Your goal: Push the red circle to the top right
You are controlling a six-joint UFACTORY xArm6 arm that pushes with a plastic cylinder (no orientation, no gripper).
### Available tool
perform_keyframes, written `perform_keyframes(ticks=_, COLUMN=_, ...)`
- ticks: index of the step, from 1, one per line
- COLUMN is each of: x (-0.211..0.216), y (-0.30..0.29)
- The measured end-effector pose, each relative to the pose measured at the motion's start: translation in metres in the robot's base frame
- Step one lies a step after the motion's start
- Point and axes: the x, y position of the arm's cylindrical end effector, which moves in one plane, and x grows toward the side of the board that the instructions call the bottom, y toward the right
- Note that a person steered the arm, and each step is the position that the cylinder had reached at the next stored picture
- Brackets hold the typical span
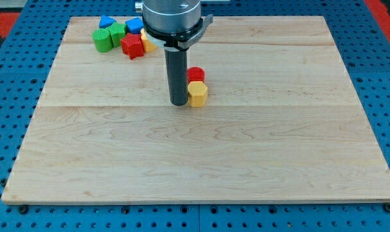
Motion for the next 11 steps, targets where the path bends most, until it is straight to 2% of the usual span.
perform_keyframes(ticks=6, x=-0.003, y=-0.025)
perform_keyframes(ticks=7, x=-0.01, y=-0.002)
perform_keyframes(ticks=8, x=-0.051, y=0.006)
perform_keyframes(ticks=9, x=-0.056, y=0.011)
perform_keyframes(ticks=11, x=-0.073, y=0.122)
